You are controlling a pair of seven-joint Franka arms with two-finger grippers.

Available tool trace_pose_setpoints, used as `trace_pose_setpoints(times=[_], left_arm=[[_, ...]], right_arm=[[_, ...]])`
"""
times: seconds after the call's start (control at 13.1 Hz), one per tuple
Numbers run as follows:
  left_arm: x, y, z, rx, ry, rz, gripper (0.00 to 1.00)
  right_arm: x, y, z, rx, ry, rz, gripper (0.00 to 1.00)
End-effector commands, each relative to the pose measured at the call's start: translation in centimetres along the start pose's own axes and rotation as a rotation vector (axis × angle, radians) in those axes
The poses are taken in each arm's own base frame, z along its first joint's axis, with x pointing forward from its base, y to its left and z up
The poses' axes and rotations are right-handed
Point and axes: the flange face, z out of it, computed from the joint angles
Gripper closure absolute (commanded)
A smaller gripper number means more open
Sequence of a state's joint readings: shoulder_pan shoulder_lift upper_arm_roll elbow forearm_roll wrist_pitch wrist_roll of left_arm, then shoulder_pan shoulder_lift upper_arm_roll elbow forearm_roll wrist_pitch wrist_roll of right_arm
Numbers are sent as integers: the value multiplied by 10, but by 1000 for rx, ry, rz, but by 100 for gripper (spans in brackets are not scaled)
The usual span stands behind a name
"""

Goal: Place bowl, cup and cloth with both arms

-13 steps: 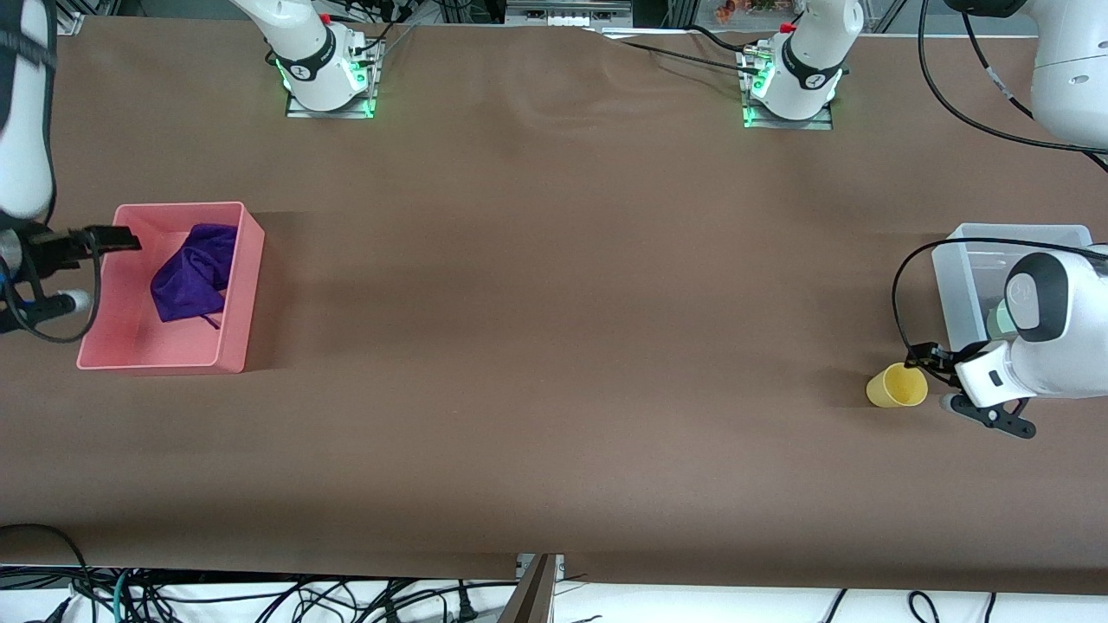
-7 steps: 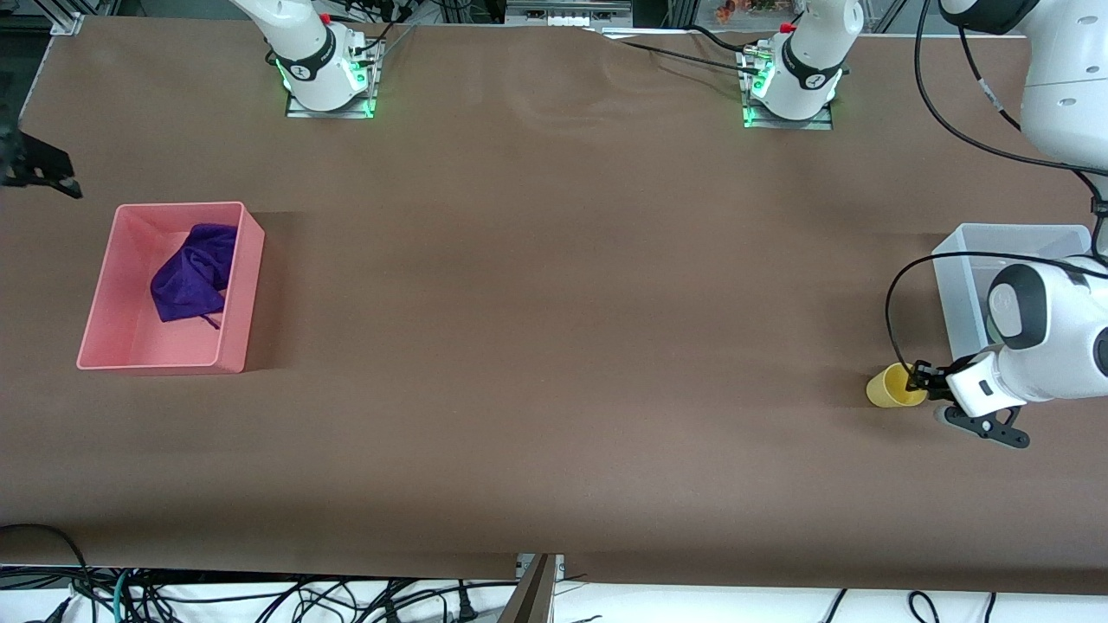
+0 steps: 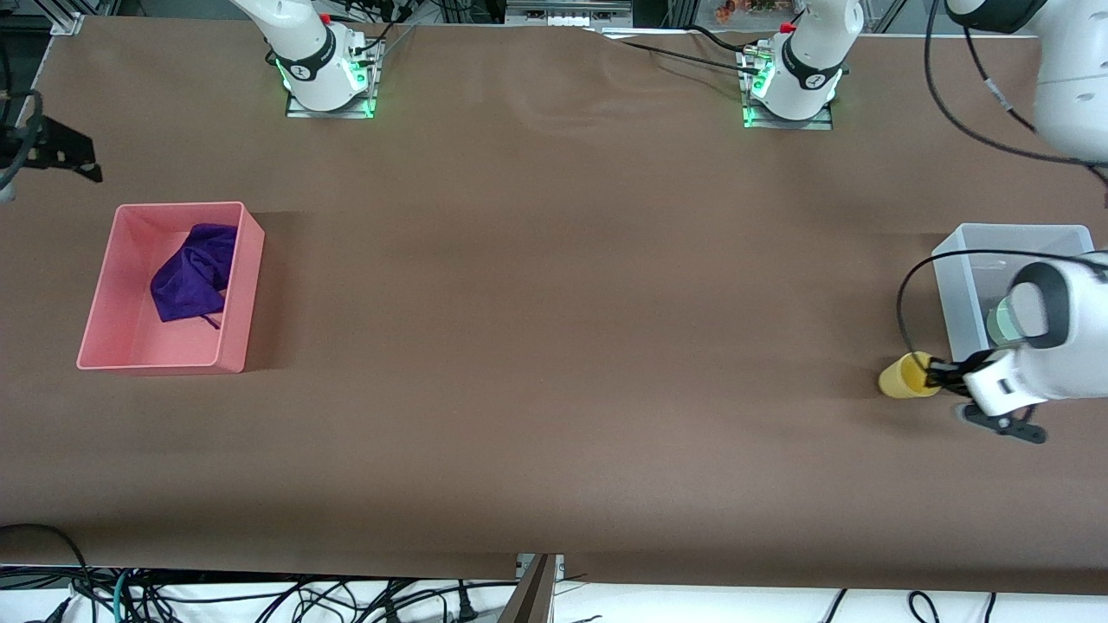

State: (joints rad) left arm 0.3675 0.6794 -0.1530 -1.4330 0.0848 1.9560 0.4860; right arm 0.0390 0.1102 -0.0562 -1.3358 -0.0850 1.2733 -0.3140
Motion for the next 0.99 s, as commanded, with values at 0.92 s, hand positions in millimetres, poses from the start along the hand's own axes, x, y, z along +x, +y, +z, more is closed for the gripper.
trace_pose_setpoints(times=[0.92], left_arm=[[-173, -191, 3, 42, -76, 109, 100]], right_arm=[[-5, -3, 6, 71, -19, 106, 0]])
